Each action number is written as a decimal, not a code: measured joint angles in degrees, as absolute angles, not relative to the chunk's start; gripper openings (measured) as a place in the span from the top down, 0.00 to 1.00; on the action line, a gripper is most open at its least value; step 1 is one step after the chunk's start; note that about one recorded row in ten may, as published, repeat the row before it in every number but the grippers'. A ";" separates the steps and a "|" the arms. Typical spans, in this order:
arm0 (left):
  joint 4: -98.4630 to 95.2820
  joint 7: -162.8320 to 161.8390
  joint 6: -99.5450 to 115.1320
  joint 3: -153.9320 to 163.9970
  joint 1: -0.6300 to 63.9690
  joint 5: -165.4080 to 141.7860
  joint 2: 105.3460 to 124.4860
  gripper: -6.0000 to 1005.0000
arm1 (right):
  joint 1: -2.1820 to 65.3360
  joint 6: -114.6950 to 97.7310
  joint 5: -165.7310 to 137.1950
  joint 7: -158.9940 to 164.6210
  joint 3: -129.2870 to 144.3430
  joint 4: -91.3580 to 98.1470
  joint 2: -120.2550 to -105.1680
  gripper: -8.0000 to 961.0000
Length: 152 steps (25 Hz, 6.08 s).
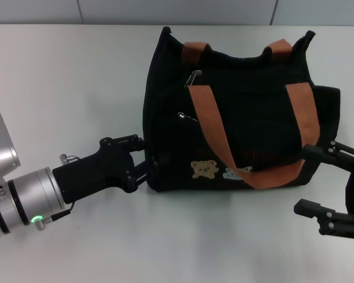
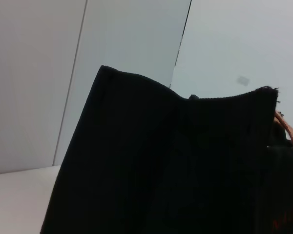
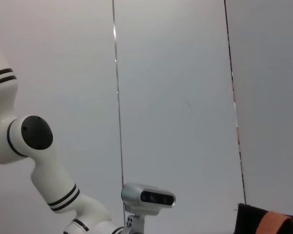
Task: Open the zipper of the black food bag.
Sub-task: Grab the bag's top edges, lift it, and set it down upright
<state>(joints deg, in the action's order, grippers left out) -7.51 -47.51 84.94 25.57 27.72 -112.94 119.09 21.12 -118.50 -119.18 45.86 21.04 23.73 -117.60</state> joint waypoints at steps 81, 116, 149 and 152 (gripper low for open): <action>-39.73 -55.92 108.86 31.65 29.69 -106.91 118.65 0.91 | 25.49 -89.40 -108.66 55.41 22.65 8.69 -119.31 0.17; -36.29 -54.08 107.74 38.29 31.15 -106.67 119.00 0.91 | 28.10 -85.95 -107.89 43.68 13.68 1.92 -119.40 0.17; -34.91 -50.56 110.28 43.03 28.09 -102.33 118.59 0.92 | 24.02 -95.32 -114.66 35.65 6.01 -0.70 -119.47 0.20; -34.03 -49.92 111.48 43.01 28.01 -101.60 118.58 0.92 | 24.58 -95.72 -114.65 35.50 6.09 -0.07 -119.47 0.21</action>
